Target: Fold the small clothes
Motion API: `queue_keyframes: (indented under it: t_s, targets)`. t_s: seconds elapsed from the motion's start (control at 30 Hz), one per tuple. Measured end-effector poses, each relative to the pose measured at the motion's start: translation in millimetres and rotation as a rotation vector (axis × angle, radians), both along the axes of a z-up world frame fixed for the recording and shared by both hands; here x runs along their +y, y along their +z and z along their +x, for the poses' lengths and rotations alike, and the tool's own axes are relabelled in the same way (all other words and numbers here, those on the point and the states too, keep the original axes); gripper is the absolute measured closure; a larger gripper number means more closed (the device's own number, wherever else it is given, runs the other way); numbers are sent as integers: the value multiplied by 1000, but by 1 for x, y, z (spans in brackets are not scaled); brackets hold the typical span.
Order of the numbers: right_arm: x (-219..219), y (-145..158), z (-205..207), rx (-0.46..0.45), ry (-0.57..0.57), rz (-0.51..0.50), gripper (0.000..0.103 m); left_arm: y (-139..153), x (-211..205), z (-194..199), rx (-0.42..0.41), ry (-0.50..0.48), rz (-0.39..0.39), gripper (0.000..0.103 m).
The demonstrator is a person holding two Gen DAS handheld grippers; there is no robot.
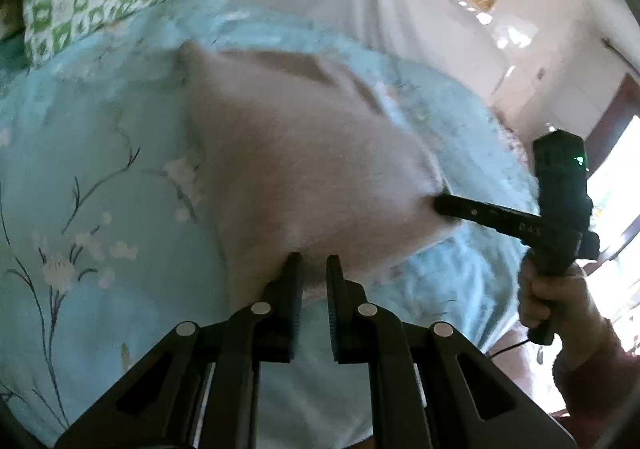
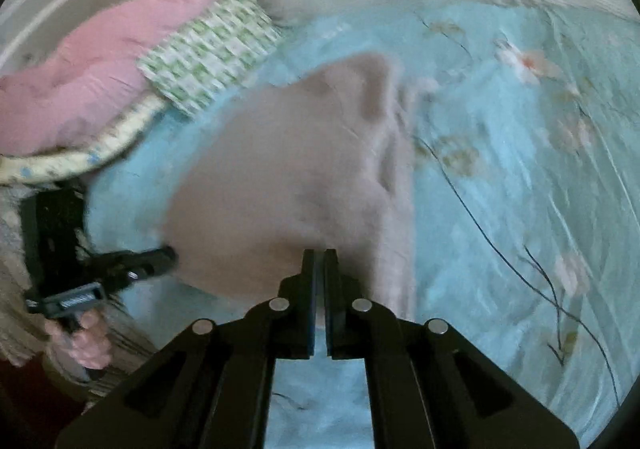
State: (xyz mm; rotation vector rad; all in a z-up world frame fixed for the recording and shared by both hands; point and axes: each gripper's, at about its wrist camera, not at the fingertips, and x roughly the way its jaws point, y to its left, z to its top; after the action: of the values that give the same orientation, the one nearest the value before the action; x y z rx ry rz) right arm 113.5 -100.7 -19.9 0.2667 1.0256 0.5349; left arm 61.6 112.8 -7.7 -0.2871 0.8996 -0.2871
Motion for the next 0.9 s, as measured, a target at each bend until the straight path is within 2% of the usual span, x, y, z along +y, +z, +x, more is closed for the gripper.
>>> queue_keyframes:
  t_s: [0.03, 0.1, 0.23, 0.47, 0.57, 0.7, 0.83, 0.9]
  targets:
    - [-2, -6, 1, 14, -14, -31, 99, -4, 1, 3, 12, 3, -5, 94]
    - [-7, -15, 1, 43, -27, -9, 99, -10, 1, 5, 28, 15, 4, 93]
    - [-8, -17, -2, 38, -25, -24, 99, -13, -3, 6, 30, 18, 18, 93]
    - [-5, -20, -6, 44, -9, -55, 100, -19, 1, 12, 54, 20, -11, 93]
    - [-4, -21, -7, 47, -4, -62, 100, -22, 5, 11, 73, 40, -49, 94]
    - [-5, -21, -9, 52, -5, -64, 100, -21, 3, 9, 83, 44, -52, 93]
    - [-6, -15, -10, 59, -14, -75, 100, -8, -1, -1, 78, 31, -18, 88]
    - [-6, -6, -14, 43, -29, -89, 99, 1, -5, -10, 57, 31, 34, 86]
